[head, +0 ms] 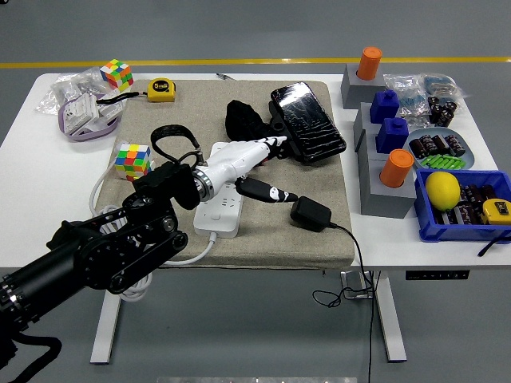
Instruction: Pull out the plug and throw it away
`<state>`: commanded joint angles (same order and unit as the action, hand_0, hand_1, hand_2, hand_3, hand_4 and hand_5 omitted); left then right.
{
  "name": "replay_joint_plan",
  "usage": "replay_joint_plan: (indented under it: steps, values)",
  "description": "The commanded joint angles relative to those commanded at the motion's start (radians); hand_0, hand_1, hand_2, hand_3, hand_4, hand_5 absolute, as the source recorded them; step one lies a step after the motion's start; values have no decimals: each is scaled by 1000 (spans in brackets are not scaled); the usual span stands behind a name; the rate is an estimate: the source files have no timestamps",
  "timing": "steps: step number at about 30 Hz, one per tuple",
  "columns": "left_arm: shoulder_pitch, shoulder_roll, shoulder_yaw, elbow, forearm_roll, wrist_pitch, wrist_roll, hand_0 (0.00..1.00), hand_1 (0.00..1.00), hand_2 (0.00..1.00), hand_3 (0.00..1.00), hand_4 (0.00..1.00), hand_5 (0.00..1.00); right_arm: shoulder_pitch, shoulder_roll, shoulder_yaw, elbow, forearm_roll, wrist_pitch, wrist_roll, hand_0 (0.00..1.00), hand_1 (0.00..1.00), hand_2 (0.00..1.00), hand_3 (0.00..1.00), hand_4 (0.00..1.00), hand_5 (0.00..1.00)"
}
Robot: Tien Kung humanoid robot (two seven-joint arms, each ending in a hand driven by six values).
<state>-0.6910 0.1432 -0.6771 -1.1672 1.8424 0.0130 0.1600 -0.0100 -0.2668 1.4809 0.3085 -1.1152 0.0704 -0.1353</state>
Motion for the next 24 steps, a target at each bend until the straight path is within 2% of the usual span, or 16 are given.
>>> replay_joint_plan:
  steps: [1,2,7,8,13,14,19,20,24]
  values:
    - [22,23,-20,-37,2,-13,19,655,817,853,943,998,524,-1,0,1,0,0,1,0,570,649,672,572,970,515]
    - [36,37,-30,-66,5,-20,30,303,437,444,850,916,328,-1,0,2,0,-1,1,0,570,649,671,572,969,516]
    - [125,116,-76,-199,54,-72,93,303,437,444,850,916,328,-1,1,4,2,0,1,2,570,649,671,572,969,516]
    - [146,130,-85,-222,67,-94,116,254,286,337,837,793,274,-1,1,4,3,0,1,3,569,649,671,572,970,515]
    - [240,178,-122,-306,118,-180,208,254,286,337,837,793,274,-1,1,6,4,0,0,3,569,649,671,572,970,515]
    - [259,185,-129,-323,122,-196,226,148,143,225,792,617,188,-2,1,6,4,0,0,3,569,649,671,572,970,515]
    - [322,210,-148,-393,116,-260,304,148,143,225,792,617,188,-4,1,11,2,-4,1,1,569,649,671,572,970,515]
    - [328,213,-149,-399,112,-268,315,103,64,159,805,658,2,-4,1,11,2,-4,1,1,568,649,671,572,970,514]
    - [347,221,-154,-428,92,-300,361,103,64,159,805,658,2,-4,0,10,4,-2,0,1,568,649,671,572,970,514]
